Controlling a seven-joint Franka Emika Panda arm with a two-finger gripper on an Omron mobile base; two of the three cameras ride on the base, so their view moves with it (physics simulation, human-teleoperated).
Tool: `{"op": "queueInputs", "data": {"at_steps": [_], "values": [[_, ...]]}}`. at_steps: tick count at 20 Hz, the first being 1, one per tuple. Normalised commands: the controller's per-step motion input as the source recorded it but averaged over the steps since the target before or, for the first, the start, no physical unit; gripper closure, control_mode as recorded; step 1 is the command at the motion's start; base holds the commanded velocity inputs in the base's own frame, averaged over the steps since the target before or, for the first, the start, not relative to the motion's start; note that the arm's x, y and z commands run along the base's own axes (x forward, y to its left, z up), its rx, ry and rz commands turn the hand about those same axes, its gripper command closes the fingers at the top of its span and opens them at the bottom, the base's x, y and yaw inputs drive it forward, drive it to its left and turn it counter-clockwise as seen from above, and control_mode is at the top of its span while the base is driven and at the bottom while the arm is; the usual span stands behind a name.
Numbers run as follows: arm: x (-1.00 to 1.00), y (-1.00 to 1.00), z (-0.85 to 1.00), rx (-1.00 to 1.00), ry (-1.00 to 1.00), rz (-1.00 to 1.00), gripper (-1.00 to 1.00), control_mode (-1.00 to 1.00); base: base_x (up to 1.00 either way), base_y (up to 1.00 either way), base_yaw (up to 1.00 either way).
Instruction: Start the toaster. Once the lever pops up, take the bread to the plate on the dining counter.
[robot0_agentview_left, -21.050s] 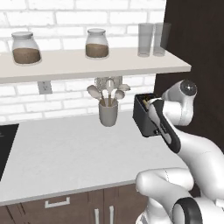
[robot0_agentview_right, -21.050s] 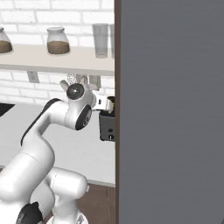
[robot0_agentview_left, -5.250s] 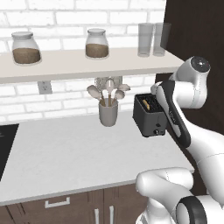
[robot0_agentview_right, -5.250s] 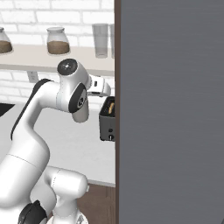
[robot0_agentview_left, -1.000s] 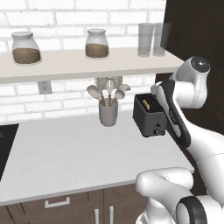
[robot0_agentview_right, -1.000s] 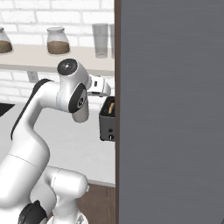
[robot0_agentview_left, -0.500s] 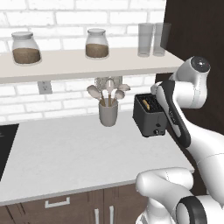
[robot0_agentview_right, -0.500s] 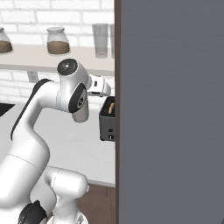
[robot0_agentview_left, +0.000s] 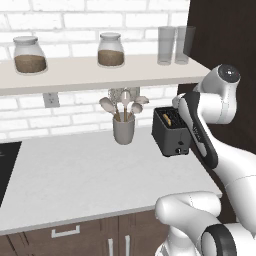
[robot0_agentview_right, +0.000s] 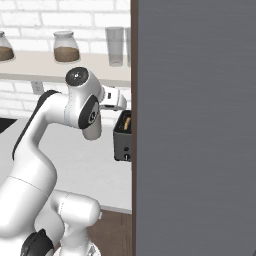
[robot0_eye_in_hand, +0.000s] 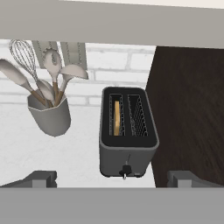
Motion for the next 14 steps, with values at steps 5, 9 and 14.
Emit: {"op": "queueInputs", "data": {"at_steps": [5,9,14], "values": [[0.00,0.00,0.00,0.00,0.00,0.00,-1.00,-1.00,0.00,0.00,0.00],[0.00,0.00,0.00,0.00,0.00,0.00,-1.00,-1.00,0.00,0.00,0.00],[0.00,0.00,0.00,0.00,0.00,0.00,-1.00,-1.00,0.00,0.00,0.00]]}}
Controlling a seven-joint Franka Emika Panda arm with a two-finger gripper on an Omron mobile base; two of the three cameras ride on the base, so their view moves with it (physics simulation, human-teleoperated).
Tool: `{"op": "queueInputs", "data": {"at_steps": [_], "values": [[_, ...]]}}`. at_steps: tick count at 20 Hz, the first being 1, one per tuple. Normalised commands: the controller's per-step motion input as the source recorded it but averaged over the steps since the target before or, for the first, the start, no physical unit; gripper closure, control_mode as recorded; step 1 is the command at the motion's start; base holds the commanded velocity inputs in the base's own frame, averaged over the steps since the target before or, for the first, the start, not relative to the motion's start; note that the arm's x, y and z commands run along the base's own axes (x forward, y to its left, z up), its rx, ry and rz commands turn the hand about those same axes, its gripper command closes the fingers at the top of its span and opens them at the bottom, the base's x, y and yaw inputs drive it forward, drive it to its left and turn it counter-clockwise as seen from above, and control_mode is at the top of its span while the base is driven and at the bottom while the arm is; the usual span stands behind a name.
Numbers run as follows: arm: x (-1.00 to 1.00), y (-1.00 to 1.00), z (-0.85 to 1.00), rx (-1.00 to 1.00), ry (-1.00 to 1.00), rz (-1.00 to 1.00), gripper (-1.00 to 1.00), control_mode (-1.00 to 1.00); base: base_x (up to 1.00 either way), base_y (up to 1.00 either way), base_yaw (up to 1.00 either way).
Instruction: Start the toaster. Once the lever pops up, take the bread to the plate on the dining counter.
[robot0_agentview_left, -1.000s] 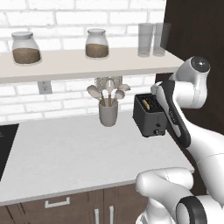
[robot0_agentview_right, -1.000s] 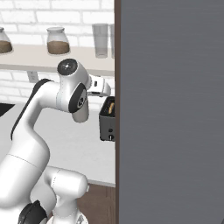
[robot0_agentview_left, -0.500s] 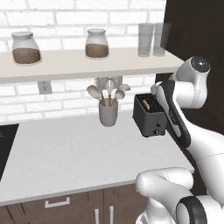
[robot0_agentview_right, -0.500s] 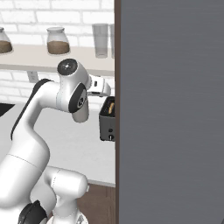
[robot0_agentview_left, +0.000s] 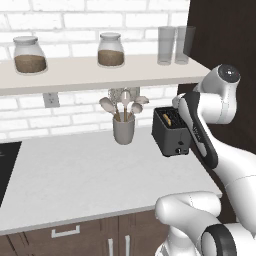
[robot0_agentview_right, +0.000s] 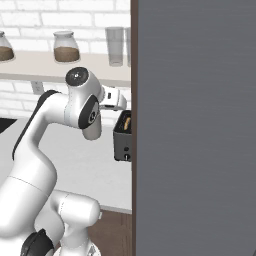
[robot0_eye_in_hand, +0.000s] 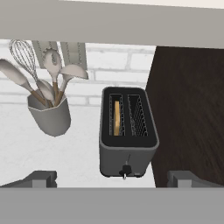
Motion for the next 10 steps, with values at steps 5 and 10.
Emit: {"op": "queueInputs", "data": {"at_steps": [5,10], "values": [[0.00,0.00,0.00,0.00,0.00,0.00,-1.00,-1.00,0.00,0.00,0.00],[0.00,0.00,0.00,0.00,0.00,0.00,-1.00,-1.00,0.00,0.00,0.00]]}}
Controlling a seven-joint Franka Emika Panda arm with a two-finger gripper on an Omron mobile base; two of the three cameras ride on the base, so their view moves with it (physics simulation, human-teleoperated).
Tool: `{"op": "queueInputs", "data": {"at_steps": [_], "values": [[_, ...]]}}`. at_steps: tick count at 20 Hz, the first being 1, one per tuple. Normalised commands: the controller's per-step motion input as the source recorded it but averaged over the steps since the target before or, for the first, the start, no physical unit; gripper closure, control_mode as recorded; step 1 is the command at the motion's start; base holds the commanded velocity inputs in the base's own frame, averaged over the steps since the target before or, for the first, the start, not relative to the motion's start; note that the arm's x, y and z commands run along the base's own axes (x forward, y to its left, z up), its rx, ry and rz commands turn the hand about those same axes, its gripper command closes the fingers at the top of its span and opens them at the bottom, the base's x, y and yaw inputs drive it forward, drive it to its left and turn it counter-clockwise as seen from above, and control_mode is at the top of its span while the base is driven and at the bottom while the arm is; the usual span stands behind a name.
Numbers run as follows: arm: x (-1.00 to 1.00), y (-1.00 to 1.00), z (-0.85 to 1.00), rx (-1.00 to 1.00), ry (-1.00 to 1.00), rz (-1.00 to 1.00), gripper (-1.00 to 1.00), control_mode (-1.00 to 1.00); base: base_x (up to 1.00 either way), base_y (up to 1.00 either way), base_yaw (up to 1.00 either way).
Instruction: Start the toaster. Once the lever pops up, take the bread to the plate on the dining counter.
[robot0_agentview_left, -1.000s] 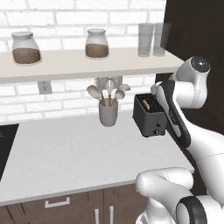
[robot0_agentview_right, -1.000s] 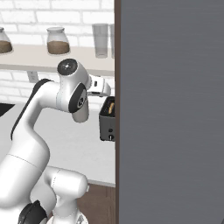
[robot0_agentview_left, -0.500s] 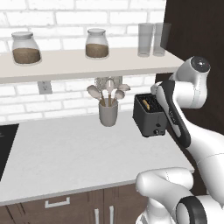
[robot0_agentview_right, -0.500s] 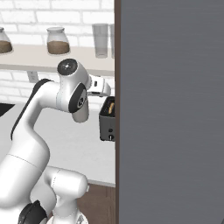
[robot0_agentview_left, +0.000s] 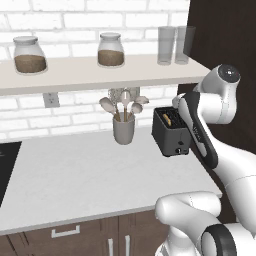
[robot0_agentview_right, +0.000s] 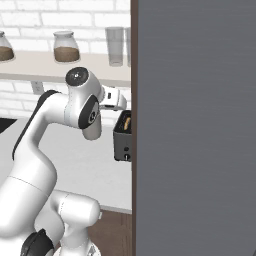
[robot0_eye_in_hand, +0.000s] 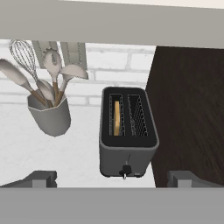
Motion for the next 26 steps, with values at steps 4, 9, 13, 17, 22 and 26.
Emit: {"op": "queueInputs", "data": {"at_steps": [4,9,13,17,22,26], "values": [[0.00,0.00,0.00,0.00,0.00,0.00,-1.00,-1.00,0.00,0.00,0.00],[0.00,0.00,0.00,0.00,0.00,0.00,-1.00,-1.00,0.00,0.00,0.00],[0.00,0.00,0.00,0.00,0.00,0.00,-1.00,-1.00,0.00,0.00,0.00],[0.00,0.00,0.00,0.00,0.00,0.00,-1.00,-1.00,0.00,0.00,0.00],[0.00,0.00,0.00,0.00,0.00,0.00,-1.00,-1.00,0.00,0.00,0.00],[0.00,0.00,0.00,0.00,0.00,0.00,-1.00,-1.00,0.00,0.00,0.00]]}}
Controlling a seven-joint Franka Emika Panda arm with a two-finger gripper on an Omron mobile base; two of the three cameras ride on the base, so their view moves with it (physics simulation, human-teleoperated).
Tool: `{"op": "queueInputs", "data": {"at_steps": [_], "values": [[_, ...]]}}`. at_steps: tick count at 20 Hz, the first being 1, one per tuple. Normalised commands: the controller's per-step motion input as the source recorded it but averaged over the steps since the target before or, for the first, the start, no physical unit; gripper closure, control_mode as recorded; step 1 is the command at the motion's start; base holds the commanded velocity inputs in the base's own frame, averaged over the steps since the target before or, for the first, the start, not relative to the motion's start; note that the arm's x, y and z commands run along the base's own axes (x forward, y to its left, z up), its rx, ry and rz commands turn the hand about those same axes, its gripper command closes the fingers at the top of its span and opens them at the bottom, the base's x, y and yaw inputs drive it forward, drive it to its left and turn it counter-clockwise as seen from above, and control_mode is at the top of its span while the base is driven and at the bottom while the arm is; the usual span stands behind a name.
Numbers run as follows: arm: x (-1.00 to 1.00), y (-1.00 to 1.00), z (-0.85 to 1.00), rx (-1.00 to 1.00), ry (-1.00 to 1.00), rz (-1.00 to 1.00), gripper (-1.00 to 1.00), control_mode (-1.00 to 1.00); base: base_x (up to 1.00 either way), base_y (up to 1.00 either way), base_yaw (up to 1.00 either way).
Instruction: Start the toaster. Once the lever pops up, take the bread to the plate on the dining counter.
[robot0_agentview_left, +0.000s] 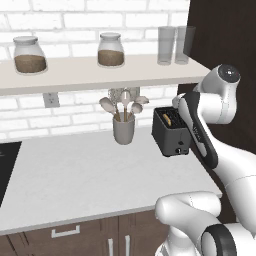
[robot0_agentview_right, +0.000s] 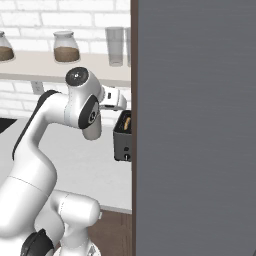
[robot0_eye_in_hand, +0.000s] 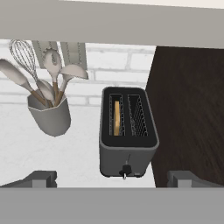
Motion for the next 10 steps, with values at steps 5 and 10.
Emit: {"op": "queueInputs", "data": {"at_steps": [5,10], "values": [[0.00,0.00,0.00,0.00,0.00,0.00,-1.00,-1.00,0.00,0.00,0.00],[0.00,0.00,0.00,0.00,0.00,0.00,-1.00,-1.00,0.00,0.00,0.00]]}}
